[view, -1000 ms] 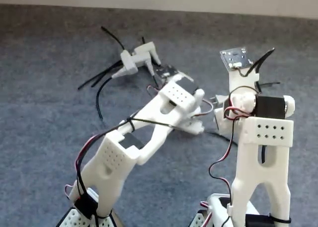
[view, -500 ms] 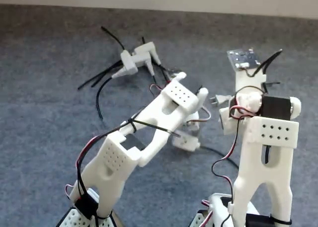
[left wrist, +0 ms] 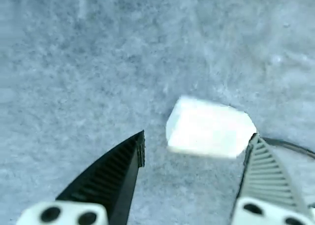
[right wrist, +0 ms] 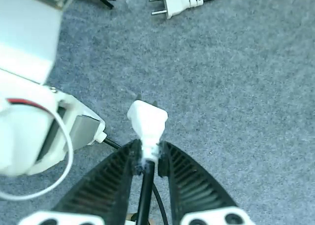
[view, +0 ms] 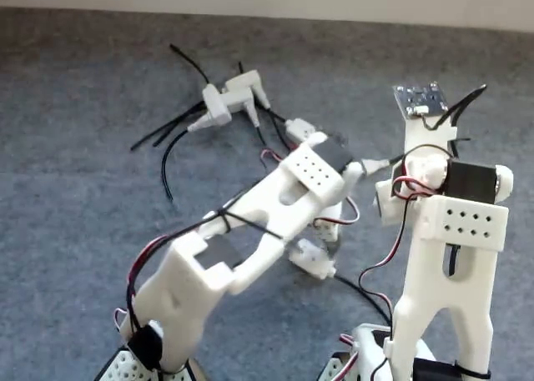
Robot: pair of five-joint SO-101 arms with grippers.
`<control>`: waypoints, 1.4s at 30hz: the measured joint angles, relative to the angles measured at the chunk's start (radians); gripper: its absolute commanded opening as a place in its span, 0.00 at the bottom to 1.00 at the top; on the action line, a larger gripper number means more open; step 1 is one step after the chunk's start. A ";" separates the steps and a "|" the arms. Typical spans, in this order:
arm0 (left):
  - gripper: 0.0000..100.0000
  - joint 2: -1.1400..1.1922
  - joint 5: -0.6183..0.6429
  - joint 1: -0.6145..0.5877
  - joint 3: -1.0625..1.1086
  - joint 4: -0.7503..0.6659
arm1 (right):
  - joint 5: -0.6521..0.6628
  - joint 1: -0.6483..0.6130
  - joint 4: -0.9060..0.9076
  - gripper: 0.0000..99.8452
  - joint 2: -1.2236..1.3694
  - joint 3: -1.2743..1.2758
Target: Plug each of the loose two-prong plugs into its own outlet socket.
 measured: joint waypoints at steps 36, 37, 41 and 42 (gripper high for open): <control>0.33 0.160 0.551 0.097 -0.089 0.003 | 0.063 0.005 0.000 0.04 0.002 0.000; 0.33 0.160 0.551 0.100 -0.089 0.003 | 0.063 0.005 0.000 0.04 0.002 0.000; 0.33 0.167 0.551 0.103 -0.089 0.003 | 0.063 0.005 0.000 0.04 0.002 0.000; 0.32 0.167 0.551 0.103 -0.089 0.003 | 0.063 0.005 0.000 0.04 0.002 0.000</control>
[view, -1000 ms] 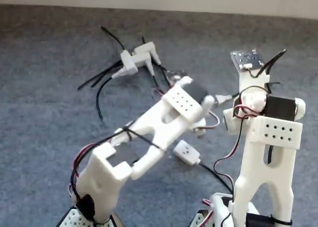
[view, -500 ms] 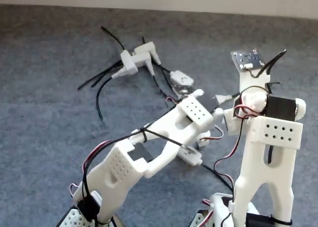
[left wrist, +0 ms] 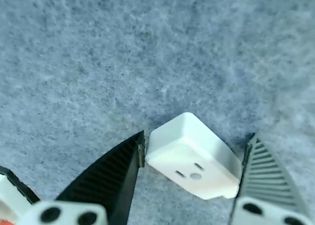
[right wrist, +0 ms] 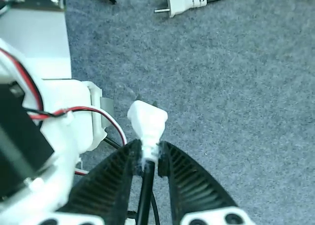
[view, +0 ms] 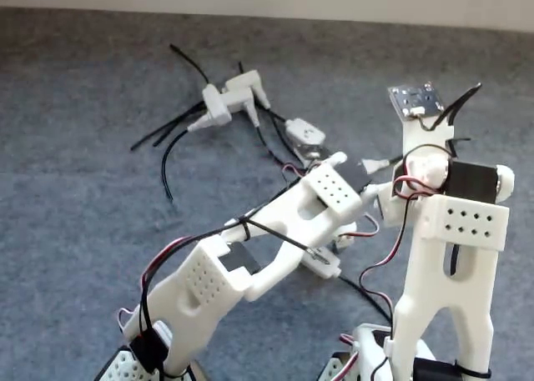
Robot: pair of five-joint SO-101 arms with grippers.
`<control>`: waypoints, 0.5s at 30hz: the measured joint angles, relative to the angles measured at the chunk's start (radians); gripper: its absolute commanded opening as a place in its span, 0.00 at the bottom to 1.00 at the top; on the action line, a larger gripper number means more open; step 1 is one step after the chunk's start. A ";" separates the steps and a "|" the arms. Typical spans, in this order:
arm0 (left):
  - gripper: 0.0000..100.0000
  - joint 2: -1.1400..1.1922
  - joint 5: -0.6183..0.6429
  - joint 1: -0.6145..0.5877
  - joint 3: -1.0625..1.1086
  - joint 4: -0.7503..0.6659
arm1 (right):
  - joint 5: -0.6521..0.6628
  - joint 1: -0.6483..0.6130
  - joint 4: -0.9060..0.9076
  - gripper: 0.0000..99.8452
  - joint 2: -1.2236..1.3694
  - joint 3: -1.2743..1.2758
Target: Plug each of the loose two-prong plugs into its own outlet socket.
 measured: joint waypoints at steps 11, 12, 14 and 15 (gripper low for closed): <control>0.00 0.002 -0.087 -0.005 -0.009 -0.018 | 0.000 0.000 0.000 0.04 0.000 0.000; 0.01 0.006 -0.117 -0.014 -0.011 -0.028 | 0.000 0.000 0.000 0.04 0.000 0.000; 0.01 0.031 -0.166 -0.044 -0.020 -0.038 | 0.000 -0.005 0.000 0.04 0.000 0.000; 0.01 0.043 -0.184 -0.061 -0.031 -0.040 | 0.000 -0.005 0.000 0.04 0.000 0.000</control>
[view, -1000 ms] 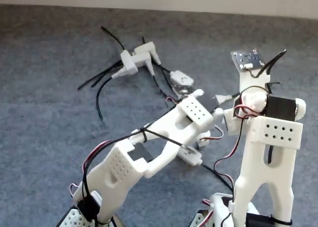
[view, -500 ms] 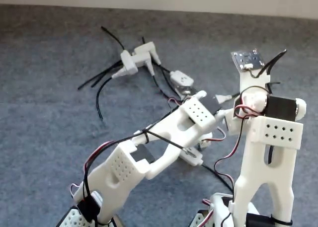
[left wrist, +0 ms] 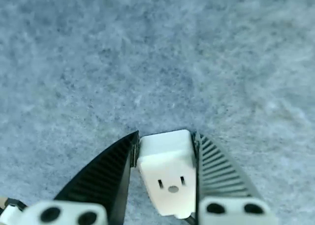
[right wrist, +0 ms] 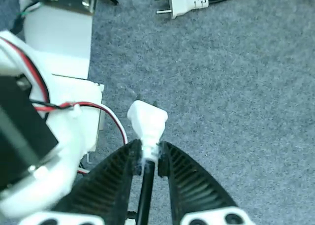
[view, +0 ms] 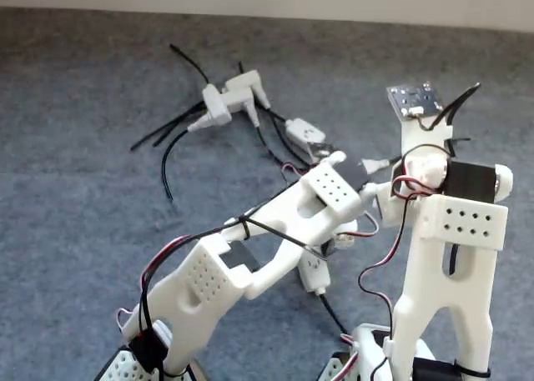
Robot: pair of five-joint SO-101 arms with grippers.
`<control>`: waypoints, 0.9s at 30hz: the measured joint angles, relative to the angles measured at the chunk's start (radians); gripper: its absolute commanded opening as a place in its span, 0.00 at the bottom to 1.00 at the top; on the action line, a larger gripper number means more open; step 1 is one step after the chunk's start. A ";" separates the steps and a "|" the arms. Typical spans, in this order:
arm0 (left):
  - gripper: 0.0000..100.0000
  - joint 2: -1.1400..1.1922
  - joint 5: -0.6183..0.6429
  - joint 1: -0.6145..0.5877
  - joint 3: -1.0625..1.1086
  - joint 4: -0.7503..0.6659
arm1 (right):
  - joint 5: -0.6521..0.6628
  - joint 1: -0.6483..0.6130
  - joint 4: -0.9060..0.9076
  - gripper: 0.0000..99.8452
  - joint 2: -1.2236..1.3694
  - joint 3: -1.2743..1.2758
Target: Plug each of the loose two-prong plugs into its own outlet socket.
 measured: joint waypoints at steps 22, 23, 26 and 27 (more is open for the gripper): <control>0.25 0.018 -0.388 -0.414 -0.400 0.041 | 0.000 0.002 0.000 0.04 0.000 0.000; 0.27 0.018 -0.391 -0.431 -0.419 0.041 | 0.000 0.000 0.000 0.04 0.000 0.000; 0.33 0.018 -0.433 -0.474 -0.465 0.044 | 0.000 0.002 0.000 0.04 0.000 0.000; 0.35 0.018 -0.457 -0.494 -0.476 0.044 | 0.000 0.003 0.000 0.04 0.000 0.000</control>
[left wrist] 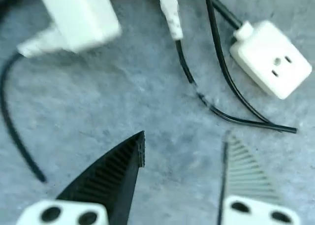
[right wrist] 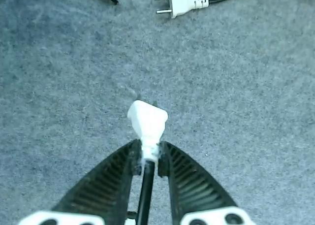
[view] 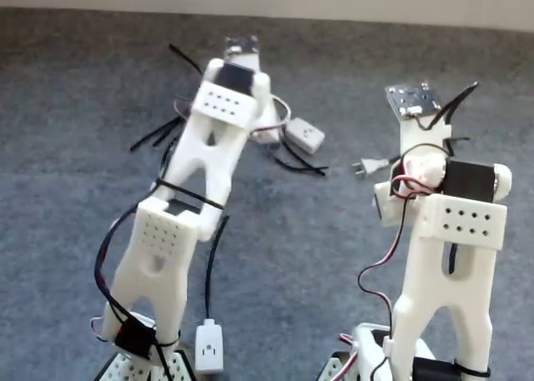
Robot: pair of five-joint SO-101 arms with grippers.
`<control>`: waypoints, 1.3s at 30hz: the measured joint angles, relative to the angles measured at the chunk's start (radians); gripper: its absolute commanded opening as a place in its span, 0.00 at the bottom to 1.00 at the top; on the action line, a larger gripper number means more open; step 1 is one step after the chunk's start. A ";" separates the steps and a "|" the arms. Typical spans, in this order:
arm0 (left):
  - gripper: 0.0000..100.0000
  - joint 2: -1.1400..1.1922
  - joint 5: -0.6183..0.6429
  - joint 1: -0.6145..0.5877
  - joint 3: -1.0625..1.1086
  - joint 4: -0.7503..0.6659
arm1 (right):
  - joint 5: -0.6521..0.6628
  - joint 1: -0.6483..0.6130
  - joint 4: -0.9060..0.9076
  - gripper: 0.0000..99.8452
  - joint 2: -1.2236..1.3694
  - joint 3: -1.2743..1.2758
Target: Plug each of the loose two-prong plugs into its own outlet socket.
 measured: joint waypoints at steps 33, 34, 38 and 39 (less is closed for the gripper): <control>0.32 -1.054 -0.341 -0.072 1.588 -0.161 | 0.000 -0.002 0.000 0.04 0.000 0.000; 0.32 -1.053 -0.307 -0.054 1.614 -0.210 | 0.000 -0.003 0.000 0.04 0.000 0.000; 0.32 -1.019 -0.233 0.055 1.692 -0.367 | 0.000 -0.002 0.000 0.04 0.000 0.000; 0.32 -1.008 -0.218 0.080 1.703 -0.400 | 0.000 -0.002 0.000 0.04 0.000 0.000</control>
